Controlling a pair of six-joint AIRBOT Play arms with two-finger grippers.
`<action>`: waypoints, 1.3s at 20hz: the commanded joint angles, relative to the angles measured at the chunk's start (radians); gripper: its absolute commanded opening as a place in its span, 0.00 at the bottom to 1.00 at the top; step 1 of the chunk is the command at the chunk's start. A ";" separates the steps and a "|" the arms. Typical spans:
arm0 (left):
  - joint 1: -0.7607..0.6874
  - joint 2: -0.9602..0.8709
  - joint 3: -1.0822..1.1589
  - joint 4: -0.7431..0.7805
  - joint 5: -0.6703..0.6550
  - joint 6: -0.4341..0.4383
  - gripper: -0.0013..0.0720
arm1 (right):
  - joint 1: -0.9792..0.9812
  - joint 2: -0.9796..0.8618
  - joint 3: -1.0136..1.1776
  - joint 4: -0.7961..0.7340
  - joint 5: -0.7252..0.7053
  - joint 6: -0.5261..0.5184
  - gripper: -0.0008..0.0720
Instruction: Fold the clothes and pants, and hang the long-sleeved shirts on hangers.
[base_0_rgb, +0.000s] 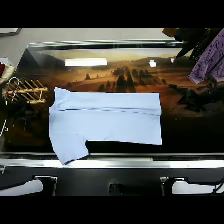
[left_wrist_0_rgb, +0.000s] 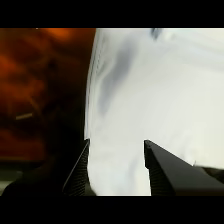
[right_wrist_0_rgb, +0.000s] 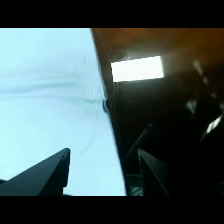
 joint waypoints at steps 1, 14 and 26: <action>0.113 0.261 -0.440 -0.045 -0.085 0.018 0.58 | -0.026 0.053 -0.166 0.069 -0.016 -0.034 0.67; 0.132 0.422 -0.876 -0.149 -0.277 0.127 0.58 | 0.048 0.054 -0.232 0.093 -0.027 -0.041 0.66; 0.040 0.299 -0.877 -0.185 -0.365 0.146 0.50 | 0.048 0.055 -0.232 0.096 -0.019 -0.042 0.66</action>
